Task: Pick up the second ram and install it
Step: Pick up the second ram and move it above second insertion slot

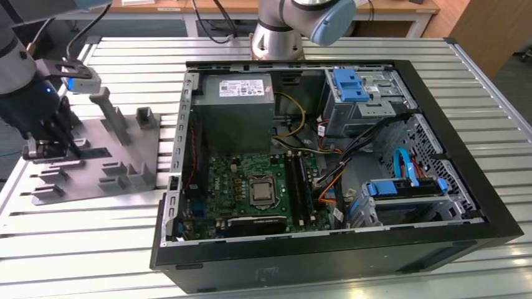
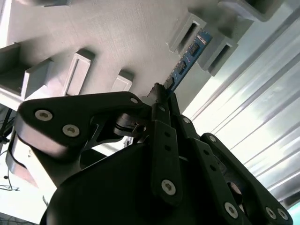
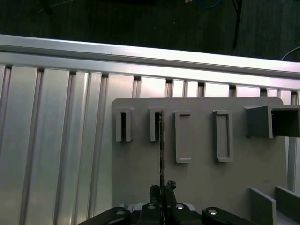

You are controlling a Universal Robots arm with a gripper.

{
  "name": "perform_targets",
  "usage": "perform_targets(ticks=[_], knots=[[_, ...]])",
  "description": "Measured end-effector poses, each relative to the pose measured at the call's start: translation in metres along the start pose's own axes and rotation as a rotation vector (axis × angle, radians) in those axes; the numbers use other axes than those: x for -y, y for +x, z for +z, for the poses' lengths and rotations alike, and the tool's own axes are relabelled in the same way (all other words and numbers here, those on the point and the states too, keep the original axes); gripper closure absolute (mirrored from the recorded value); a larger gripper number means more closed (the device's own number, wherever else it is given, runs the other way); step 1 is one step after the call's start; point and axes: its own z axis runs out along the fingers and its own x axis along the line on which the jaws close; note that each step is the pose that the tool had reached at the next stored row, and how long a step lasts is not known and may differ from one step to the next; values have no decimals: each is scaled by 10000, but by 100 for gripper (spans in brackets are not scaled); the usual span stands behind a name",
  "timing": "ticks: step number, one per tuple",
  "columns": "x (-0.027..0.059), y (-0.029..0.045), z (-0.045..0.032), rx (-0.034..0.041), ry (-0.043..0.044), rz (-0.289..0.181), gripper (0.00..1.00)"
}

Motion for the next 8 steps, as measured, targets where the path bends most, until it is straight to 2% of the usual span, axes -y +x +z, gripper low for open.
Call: perform_targets(ticks=[8], knots=[[-15, -10, -362, 0, 0, 0, 86]])
